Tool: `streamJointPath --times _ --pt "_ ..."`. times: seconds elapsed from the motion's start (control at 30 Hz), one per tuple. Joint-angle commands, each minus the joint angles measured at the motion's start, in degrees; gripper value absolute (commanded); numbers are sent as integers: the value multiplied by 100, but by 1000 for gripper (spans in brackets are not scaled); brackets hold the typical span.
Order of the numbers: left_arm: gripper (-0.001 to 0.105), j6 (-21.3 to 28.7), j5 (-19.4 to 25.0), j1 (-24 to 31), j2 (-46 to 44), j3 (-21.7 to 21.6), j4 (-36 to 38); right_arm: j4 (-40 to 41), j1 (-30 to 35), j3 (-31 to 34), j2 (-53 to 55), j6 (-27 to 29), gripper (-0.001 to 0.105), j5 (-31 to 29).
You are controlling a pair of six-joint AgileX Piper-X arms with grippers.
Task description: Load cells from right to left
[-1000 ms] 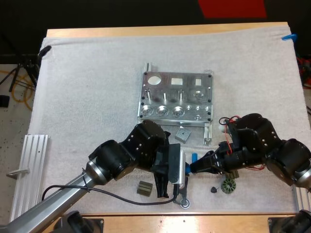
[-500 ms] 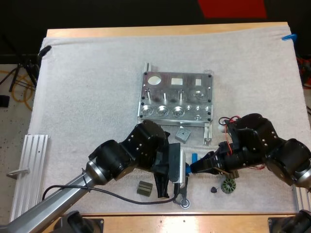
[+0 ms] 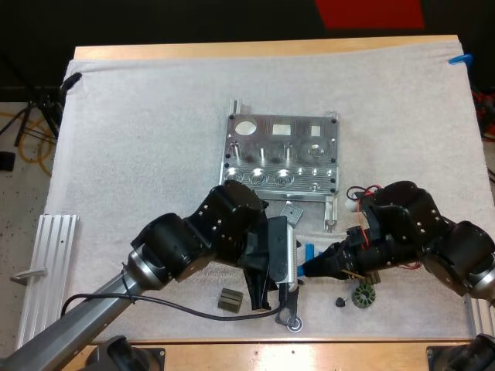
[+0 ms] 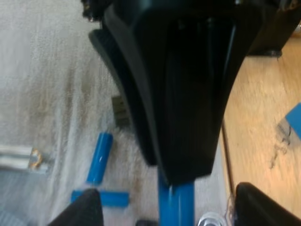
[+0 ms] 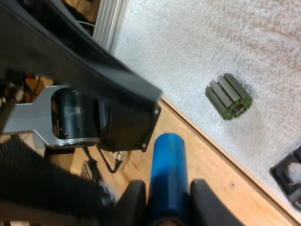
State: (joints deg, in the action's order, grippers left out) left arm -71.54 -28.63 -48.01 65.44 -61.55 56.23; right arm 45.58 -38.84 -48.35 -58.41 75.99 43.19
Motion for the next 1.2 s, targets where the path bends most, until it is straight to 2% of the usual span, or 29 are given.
streamJointPath --times 0.0,0.07,0.2,0.3,0.37,0.57,0.9,1.03,1.17 --pt "59 -6 396 3 -31 -112 309 -37 -16 -15 17 160 2 70" --pt "59 5 843 3 -61 -176 593 -37 -16 -15 17 312 2 56" --pt "59 -38 1355 3 -258 -181 836 -37 -16 -15 17 405 2 34" --pt "59 -247 1911 3 -509 -181 947 -37 -16 -26 31 495 2 -104" --pt "59 -563 2287 3 -769 -181 981 66 -16 -89 30 668 2 -288" --pt "59 -1326 2696 3 -1372 -181 978 704 -16 -482 30 1374 2 -1046" --pt "59 -2093 3074 3 -2004 -181 1055 1686 -16 -1304 30 2344 1 -2357" --pt "59 -2655 3603 3 -2151 -181 1207 2127 -16 -1662 19 2709 1 -2874" --pt "59 -3292 3792 3 -2195 -181 1362 2547 -16 -1969 -155 2982 1 -3253"
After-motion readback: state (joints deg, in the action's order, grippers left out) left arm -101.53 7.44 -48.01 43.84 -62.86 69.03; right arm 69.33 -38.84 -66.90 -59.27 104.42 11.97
